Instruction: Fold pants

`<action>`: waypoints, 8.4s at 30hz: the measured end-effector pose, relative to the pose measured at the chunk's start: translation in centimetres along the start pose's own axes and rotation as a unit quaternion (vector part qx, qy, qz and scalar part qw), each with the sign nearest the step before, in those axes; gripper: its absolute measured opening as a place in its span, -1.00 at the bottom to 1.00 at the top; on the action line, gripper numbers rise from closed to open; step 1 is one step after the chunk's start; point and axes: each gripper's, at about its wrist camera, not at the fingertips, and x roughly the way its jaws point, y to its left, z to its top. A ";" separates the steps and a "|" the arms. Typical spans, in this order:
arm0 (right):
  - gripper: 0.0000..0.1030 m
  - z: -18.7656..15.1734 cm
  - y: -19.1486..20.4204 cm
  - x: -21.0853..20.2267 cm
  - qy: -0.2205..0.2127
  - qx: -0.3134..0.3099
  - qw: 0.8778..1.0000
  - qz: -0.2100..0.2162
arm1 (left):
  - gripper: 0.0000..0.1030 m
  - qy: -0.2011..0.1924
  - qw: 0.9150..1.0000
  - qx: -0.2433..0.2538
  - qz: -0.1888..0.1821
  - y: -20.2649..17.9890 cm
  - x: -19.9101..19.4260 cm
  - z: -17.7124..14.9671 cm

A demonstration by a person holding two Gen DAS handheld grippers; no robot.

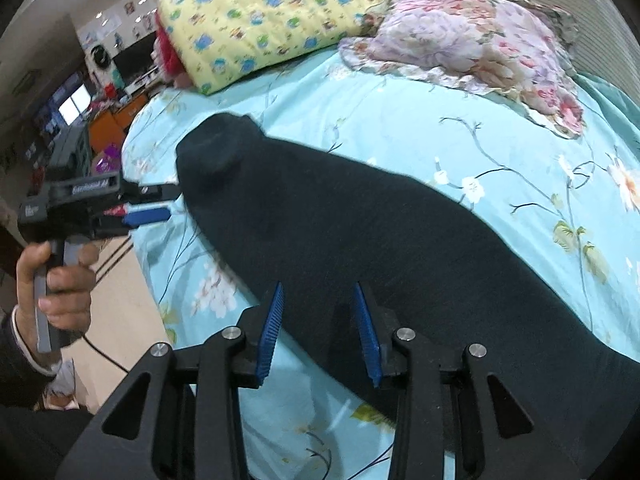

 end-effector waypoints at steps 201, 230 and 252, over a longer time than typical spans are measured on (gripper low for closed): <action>-0.76 -12.4 -15.4 -10.9 -0.238 0.355 0.902 0.066 | -0.80 0.292 0.787 0.473 -0.269 -34.1 17.4 -12.1; -0.03 -9.5 -11.4 -4.6 -0.138 0.290 0.946 0.053 | -0.60 0.262 0.877 0.344 -0.208 -23.1 17.4 -8.0; 0.02 -5.4 -7.7 -4.6 -0.123 0.219 0.965 0.079 | -0.42 0.138 0.958 0.200 -0.153 -12.4 9.8 -4.1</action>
